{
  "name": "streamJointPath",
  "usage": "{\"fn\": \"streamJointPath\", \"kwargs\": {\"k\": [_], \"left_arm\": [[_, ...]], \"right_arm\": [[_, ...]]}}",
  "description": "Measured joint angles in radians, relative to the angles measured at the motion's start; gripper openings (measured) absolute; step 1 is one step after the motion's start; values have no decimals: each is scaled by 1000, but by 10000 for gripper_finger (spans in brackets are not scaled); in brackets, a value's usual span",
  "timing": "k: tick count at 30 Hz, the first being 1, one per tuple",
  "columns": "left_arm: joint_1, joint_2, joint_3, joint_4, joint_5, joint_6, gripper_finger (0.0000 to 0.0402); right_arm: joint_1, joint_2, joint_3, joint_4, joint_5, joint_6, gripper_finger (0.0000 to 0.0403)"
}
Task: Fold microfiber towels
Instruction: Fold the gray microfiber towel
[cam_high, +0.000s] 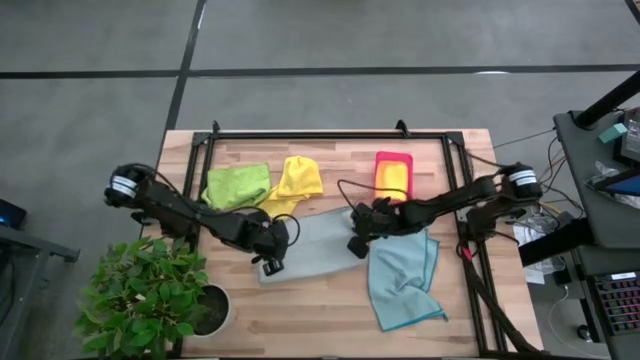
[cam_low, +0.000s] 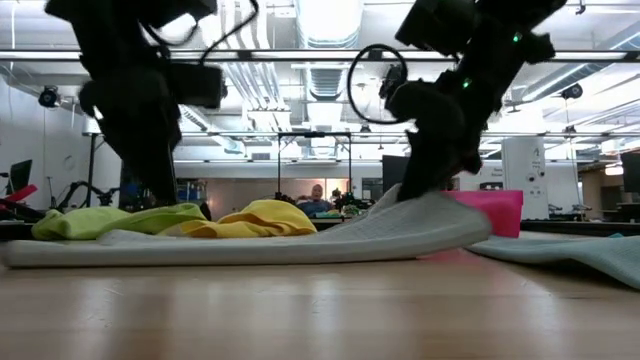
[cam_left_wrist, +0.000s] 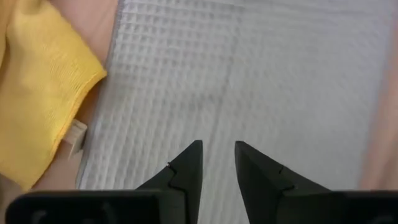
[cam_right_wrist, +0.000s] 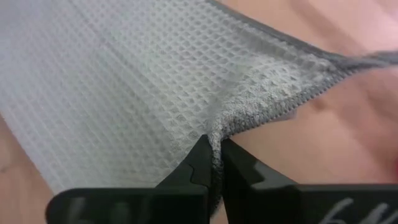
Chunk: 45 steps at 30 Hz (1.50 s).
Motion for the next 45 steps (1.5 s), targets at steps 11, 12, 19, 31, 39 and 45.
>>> {"fn": "streamJointPath", "kwargs": {"k": [11, 12, 19, 31, 39, 45], "left_arm": [[-131, -40, -24, 4, 11, -108, 80], [-142, -28, -26, 6, 12, -115, 80], [-172, 68, -35, 12, 3, -162, 80], [-173, 148, -47, 77, -14, -158, 80], [-174, 149, -49, 88, -33, -157, 80], [-174, 151, -51, 95, -44, -156, 80]], "right_arm": [[-54, -108, 81, -214, 0, -1, 9], [-54, -101, 94, -211, 0, -1, 9], [-39, 26, 184, -140, -74, -2, 9], [-22, 332, 457, -107, -106, -75, 9], [-21, 462, 615, -86, -108, -109, 9], [-21, 514, 668, -19, -122, -112, 9]]}}
